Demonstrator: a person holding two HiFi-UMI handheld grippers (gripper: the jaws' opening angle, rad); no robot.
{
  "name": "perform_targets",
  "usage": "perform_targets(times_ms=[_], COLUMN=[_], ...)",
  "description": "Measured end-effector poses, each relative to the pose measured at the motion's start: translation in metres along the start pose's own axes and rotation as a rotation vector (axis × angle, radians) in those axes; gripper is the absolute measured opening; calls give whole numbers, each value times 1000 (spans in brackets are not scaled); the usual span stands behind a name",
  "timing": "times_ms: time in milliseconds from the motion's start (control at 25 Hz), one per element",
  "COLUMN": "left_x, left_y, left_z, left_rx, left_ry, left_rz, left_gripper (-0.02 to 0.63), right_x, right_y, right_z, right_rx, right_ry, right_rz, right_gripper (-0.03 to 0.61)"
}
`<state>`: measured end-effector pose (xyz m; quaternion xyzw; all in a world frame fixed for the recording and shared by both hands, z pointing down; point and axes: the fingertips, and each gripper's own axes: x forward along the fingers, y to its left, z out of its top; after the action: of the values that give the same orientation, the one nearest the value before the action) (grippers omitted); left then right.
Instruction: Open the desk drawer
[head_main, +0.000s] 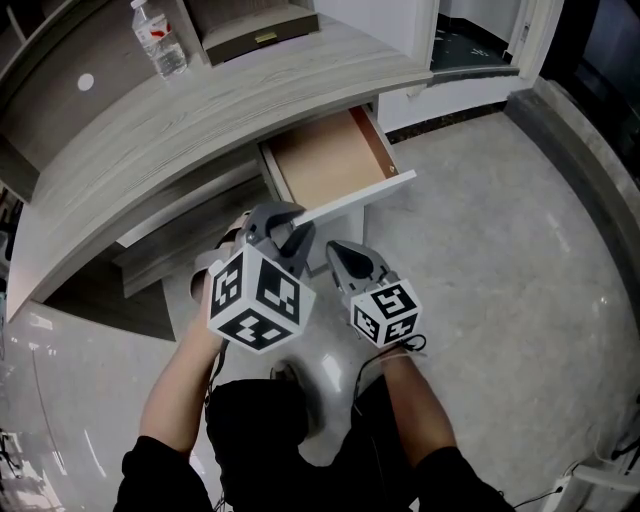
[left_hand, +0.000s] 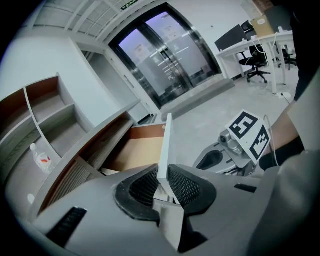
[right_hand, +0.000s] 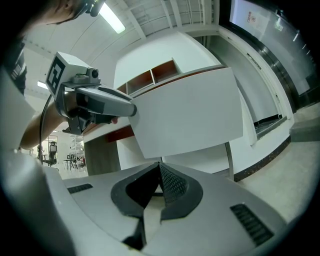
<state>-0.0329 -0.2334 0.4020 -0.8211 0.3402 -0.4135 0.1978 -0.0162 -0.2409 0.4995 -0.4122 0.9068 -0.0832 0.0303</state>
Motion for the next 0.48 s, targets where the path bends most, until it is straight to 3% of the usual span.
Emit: perform_targets(times_ms=[480], left_x=[-1], left_y=[-23], left_z=[-6], left_rx=[6], left_ry=[8], left_rz=[-29], left_gripper=[69], right_x=[-11], right_y=[3], right_z=[-9], right_rx=[28], right_ry=[-11], right_rz=[-10], right_gripper=[6])
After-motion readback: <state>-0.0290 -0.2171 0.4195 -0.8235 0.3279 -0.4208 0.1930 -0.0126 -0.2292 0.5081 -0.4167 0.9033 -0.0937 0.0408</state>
